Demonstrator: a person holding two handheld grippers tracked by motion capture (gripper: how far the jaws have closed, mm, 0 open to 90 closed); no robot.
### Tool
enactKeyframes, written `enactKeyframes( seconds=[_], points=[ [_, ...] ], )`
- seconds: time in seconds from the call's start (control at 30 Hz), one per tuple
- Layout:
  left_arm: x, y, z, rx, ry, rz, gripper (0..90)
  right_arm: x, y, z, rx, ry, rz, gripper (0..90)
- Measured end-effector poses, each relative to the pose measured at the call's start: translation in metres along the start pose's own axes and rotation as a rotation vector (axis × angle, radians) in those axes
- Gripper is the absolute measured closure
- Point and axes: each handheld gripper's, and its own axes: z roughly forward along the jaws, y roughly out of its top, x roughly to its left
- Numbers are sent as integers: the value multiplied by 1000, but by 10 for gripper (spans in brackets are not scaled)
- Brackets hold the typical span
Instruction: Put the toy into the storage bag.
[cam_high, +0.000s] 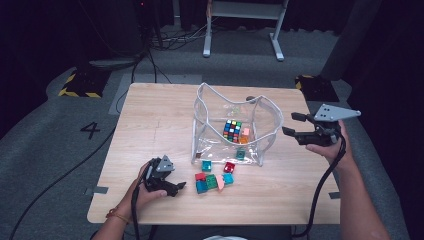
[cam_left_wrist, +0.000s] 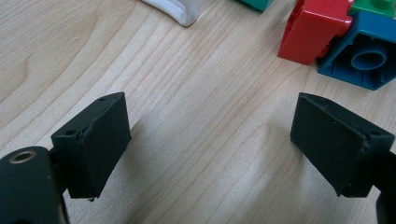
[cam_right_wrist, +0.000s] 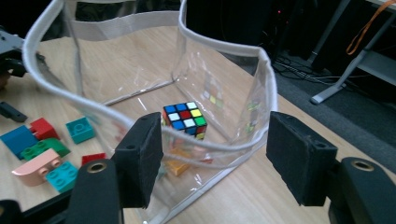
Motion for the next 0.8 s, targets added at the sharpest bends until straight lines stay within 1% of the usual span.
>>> enactKeyframes(
  seconds=[0.07, 0.17, 0.23, 0.3, 0.33, 0.37, 0.4, 0.47, 0.5, 0.57, 0.6, 0.7, 0.73, 0.8],
  points=[
    [0, 0, 0, 1, 0, 0, 122, 4, -6, -1, -1, 5, 1, 366],
    [0, 0, 0, -1, 0, 0, 122, 13, -18, 1, 14, 36, -3, 361],
    [-1, 0, 0, 0, 1, -7, 121, 20, -26, 4, 24, 44, -9, 361],
    [-1, 0, 0, -1, 1, -7, 121, 29, -35, 7, 15, 72, 4, 367],
    [-1, 0, 0, 0, 1, -7, 122, 34, -40, 10, 20, 87, 4, 369],
    [-1, 0, 0, 0, -1, -8, 122, 39, -45, 12, 24, 88, -6, 373],
    [-1, 0, 0, -1, -2, -9, 121, 45, -51, 15, 30, 106, 4, 383],
    [-1, 0, 0, -1, 1, -7, 121, 53, -59, 22, 25, 132, 6, 389],
    [-1, 0, 0, -1, 1, -7, 122, 59, -63, 27, 32, 143, 7, 392],
    [-1, 0, 0, -1, 1, -7, 122, 68, -70, 35, 51, 150, -5, 400],
    [-1, 0, 0, 0, 1, -7, 122, 75, -75, 42, 59, 167, -5, 406],
    [-1, 0, 0, -1, -1, -8, 122, 91, -84, 58, 105, 198, -50, 409],
    [-1, 0, 0, -1, 1, -7, 121, 95, -86, 63, 122, 211, -58, 409],
    [-1, 0, 0, -1, 1, -7, 122, 102, -89, 72, 141, 239, -54, 413]
  ],
)
